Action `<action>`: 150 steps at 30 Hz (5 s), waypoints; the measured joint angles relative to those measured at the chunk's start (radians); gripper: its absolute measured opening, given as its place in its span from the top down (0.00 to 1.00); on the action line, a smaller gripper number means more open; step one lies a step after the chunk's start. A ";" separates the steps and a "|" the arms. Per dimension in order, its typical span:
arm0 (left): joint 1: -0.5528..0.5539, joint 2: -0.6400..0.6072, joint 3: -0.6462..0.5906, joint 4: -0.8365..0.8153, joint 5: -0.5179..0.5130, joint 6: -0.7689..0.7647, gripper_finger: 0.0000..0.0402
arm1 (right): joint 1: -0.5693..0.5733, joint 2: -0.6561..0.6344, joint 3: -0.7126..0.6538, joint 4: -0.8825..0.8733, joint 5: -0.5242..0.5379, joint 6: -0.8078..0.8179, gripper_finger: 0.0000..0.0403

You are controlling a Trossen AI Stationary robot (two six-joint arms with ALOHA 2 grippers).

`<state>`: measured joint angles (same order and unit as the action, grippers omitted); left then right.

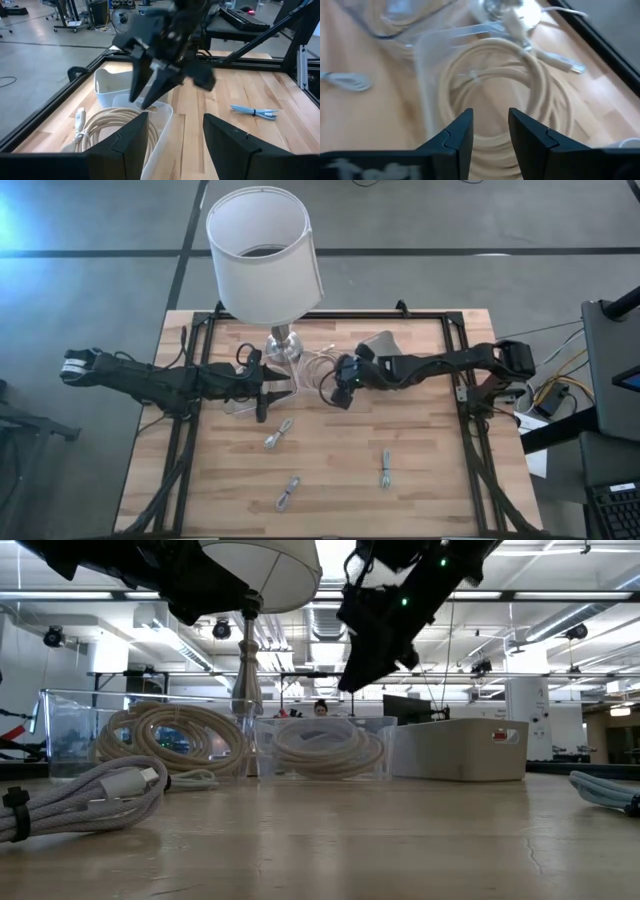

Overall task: Pick & Place USB Port
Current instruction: Put the blue USB cable into the gray bin, then put the white USB cable into the gray bin

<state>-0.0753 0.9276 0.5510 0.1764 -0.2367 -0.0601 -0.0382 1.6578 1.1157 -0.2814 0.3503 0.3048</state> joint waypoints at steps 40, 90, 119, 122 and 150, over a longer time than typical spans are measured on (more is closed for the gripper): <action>0.003 0.000 0.067 -0.012 0.000 0.083 0.52 | 0.522 0.044 -0.087 -0.439 -0.383 1.341 0.64; 0.005 0.000 0.092 -0.001 0.000 0.190 0.52 | 0.298 -0.049 0.109 -0.762 0.164 0.462 0.93; 0.005 0.000 0.083 -0.038 0.000 0.059 0.52 | -0.354 0.130 0.054 -0.589 0.063 0.046 0.87; 0.005 0.000 0.083 -0.039 0.000 0.035 0.52 | -0.362 0.140 0.056 -0.589 0.051 0.028 0.83; -0.170 0.106 0.086 -0.132 0.069 -0.245 0.54 | -0.117 -0.155 0.052 -0.549 0.067 0.033 0.70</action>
<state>-0.2455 1.0337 0.6366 0.0445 -0.1677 -0.3050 -0.1557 1.5027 1.1675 -0.8305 0.4173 0.3381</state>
